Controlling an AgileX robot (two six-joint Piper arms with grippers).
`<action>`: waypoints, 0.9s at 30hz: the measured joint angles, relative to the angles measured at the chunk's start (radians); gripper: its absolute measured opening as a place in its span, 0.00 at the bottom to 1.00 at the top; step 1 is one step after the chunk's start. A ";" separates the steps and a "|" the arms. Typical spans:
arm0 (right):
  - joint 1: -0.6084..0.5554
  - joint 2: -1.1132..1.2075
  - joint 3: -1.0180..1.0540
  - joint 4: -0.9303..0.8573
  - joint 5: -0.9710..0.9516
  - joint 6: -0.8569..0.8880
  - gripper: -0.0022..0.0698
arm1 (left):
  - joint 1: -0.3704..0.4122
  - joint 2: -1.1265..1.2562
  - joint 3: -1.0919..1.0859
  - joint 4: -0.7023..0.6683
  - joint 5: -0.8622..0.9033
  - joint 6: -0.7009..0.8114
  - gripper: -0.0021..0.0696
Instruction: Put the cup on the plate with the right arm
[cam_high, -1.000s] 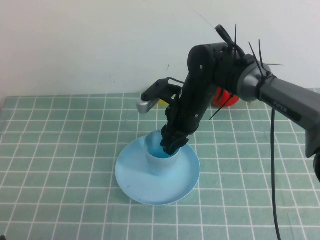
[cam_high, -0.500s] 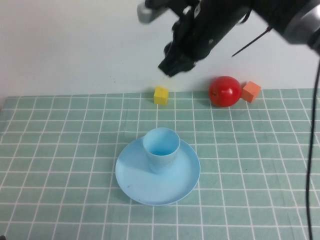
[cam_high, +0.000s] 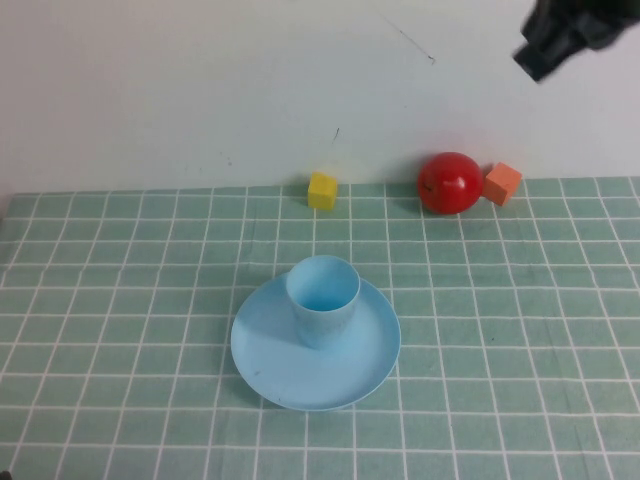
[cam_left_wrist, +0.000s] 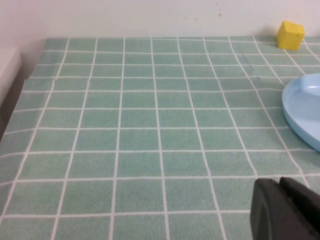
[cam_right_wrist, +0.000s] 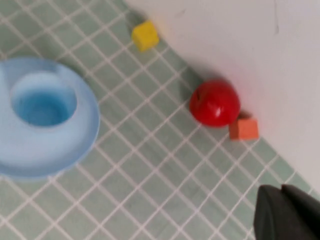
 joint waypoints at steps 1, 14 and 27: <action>0.000 -0.039 0.070 -0.010 0.000 0.007 0.03 | 0.000 0.000 0.000 0.000 0.000 0.000 0.02; 0.000 -0.704 0.891 0.081 -0.245 0.033 0.03 | 0.000 0.000 0.000 0.000 0.000 0.000 0.02; 0.000 -1.165 1.404 0.099 -0.548 0.077 0.03 | 0.000 0.000 0.000 0.000 0.000 0.000 0.02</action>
